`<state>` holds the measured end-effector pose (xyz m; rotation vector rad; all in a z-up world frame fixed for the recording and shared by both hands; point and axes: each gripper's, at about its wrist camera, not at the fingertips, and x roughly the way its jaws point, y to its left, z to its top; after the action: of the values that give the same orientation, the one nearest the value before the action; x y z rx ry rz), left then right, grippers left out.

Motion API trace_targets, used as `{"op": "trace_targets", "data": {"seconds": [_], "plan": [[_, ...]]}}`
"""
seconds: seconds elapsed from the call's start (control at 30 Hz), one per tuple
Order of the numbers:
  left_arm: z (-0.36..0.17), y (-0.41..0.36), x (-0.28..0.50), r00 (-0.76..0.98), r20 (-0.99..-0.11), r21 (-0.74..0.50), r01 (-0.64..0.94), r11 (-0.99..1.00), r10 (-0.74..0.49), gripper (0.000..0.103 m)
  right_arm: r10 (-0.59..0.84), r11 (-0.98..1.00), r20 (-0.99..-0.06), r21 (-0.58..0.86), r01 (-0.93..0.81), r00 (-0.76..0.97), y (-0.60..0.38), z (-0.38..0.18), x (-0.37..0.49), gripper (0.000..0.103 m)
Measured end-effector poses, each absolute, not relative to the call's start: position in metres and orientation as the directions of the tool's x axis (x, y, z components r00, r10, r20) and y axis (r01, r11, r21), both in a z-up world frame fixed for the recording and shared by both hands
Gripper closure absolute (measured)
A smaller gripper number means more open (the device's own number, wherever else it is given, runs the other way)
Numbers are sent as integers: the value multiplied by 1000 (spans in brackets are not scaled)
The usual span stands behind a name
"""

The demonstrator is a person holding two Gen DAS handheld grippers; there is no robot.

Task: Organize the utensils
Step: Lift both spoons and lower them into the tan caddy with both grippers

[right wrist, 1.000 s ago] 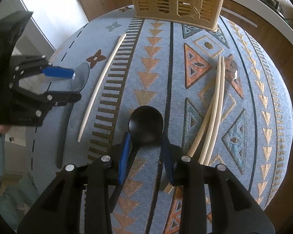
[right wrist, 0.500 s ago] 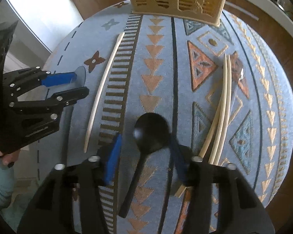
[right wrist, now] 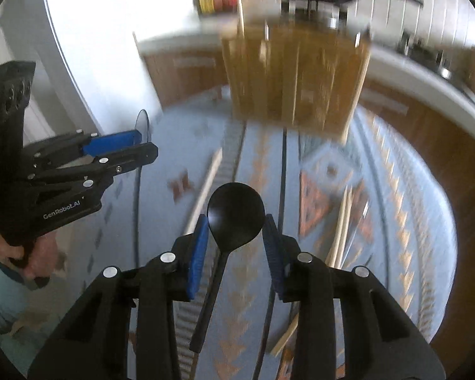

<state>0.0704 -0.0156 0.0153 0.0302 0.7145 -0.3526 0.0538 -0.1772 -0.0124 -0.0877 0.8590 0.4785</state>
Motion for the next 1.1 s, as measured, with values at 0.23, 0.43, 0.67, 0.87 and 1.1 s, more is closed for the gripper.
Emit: {"op": "trace_targets", "data": {"seconds": [0.23, 0.43, 0.67, 0.87, 1.1], "plan": [[91, -21, 103, 845, -426, -80, 319, 944, -322, 70, 361, 926, -518, 100, -365, 775, -192, 58, 77, 71], [140, -48, 131, 928, -225, -29, 297, 954, -296, 71, 253, 967, -335, 128, -222, 908, -219, 106, 122, 71], [142, -86, 173, 955, -113, 19, 280, 960, -276, 71, 84, 993, -197, 99, -65, 977, -239, 119, 172, 71], [120, -98, 205, 967, -85, 41, 243, 969, -239, 71, -52, 997, -142, -61, 44, 988, -224, 98, 208, 71], [99, -92, 224, 969, -118, 22, 220, 975, -216, 71, -46, 996, -157, -79, 34, 987, -219, 73, 225, 71]]}}
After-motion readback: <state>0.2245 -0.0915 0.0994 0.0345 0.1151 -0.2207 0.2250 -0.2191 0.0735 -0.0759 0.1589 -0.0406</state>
